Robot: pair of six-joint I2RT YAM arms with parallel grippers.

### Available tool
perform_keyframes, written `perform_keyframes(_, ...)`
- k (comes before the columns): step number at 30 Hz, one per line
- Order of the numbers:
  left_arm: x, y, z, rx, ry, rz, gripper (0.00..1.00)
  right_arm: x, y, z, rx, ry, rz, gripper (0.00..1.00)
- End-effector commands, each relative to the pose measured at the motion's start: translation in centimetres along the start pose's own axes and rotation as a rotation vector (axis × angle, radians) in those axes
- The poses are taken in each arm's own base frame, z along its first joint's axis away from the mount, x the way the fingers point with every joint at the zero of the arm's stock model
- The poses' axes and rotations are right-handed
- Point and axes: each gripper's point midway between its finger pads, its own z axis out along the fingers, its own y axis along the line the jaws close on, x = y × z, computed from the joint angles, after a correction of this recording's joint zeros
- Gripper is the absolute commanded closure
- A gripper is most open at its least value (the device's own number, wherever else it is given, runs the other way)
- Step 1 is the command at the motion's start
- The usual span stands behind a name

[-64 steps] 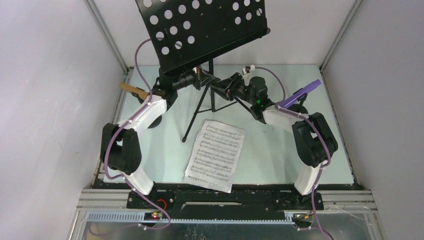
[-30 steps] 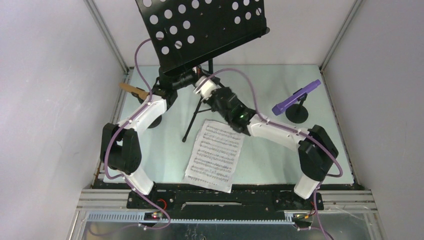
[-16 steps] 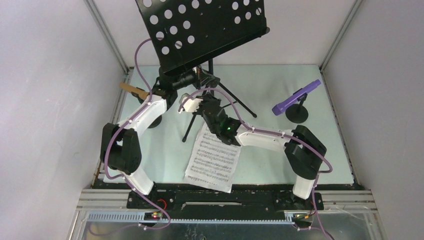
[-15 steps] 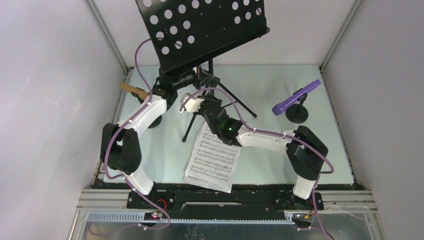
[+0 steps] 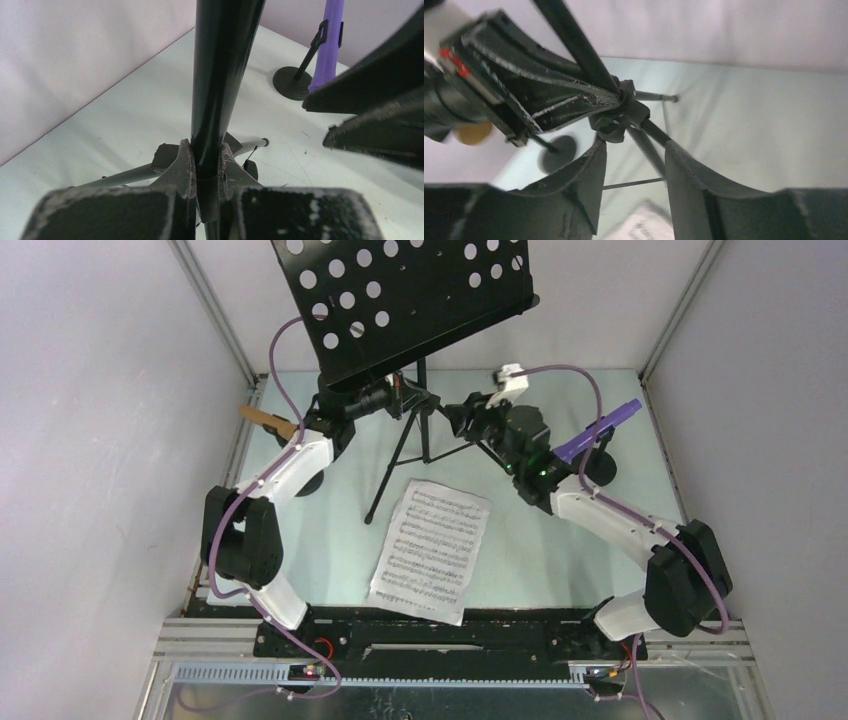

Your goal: Pack up the instrument practice props

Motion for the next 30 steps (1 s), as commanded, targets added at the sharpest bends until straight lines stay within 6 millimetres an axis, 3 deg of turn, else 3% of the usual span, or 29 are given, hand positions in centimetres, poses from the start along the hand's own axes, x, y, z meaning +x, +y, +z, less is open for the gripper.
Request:
perform_keyframes(1, -1.1, 0.5, 0.3, -0.020, -0.005, -0.023, 0.94, -0.8, 2.2, -0.4, -0.169, 0.082, 0.588, 0.41)
perform_keyframes(9, -1.1, 0.5, 0.3, -0.020, -0.006, -0.023, 0.94, -1.3, 2.3, 0.1, -0.242, 0.161, 0.899, 0.30)
perform_keyframes(17, -1.1, 0.5, 0.3, -0.020, -0.006, -0.023, 0.94, 0.2, 2.7, 1.9, -0.238, 0.242, 0.990, 0.29)
perform_keyframes(22, -1.0, 0.6, 0.4, -0.020, -0.004, -0.025, 0.94, 0.4, 2.7, 3.0, -0.241, 0.241, 1.017, 0.30)
perform_keyframes(30, -1.2, 0.5, 0.3, -0.021, -0.007, -0.022, 0.94, 1.5, 2.3, 4.3, -0.229, 0.246, 1.076, 0.43)
